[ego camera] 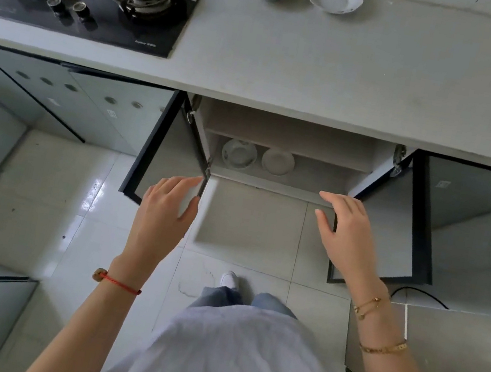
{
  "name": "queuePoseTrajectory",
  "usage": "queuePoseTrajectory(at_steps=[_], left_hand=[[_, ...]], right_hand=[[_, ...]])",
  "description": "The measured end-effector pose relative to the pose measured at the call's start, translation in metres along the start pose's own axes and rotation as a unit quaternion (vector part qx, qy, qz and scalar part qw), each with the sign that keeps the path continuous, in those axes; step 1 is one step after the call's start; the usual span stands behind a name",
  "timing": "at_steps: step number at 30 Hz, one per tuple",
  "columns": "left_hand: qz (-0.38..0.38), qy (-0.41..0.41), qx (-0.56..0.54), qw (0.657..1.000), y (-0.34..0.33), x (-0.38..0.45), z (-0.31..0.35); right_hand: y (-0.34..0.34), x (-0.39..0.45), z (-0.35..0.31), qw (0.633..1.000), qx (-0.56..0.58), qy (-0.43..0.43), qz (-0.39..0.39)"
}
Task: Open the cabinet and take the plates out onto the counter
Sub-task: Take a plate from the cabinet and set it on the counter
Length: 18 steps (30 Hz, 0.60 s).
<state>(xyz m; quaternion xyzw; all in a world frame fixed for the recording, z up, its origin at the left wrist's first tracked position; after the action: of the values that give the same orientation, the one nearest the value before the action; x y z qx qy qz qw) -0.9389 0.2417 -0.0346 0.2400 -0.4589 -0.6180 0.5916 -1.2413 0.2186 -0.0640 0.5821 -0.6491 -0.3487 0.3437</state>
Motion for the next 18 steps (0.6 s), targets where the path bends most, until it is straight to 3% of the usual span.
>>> queuePoseTrajectory(at_steps=[18], left_hand=[[0.012, 0.064, -0.002, 0.998, -0.03, -0.078, 0.077]], right_hand=[[0.016, -0.067, 0.063, 0.999, 0.01, 0.003, -0.046]])
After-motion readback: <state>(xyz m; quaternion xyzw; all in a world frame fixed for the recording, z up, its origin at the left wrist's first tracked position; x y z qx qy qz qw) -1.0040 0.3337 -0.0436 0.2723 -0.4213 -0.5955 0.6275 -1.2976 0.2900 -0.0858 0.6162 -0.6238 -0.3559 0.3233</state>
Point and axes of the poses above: each hand's wrist, its own x-axis towards the middle knuckle, its own y-axis out of the back of the hand, z = x × y, the point moved 7 cm from there along x, towards the middle knuckle, and after that the axes turned 11 degrees about -y, right-handed, at the moved point
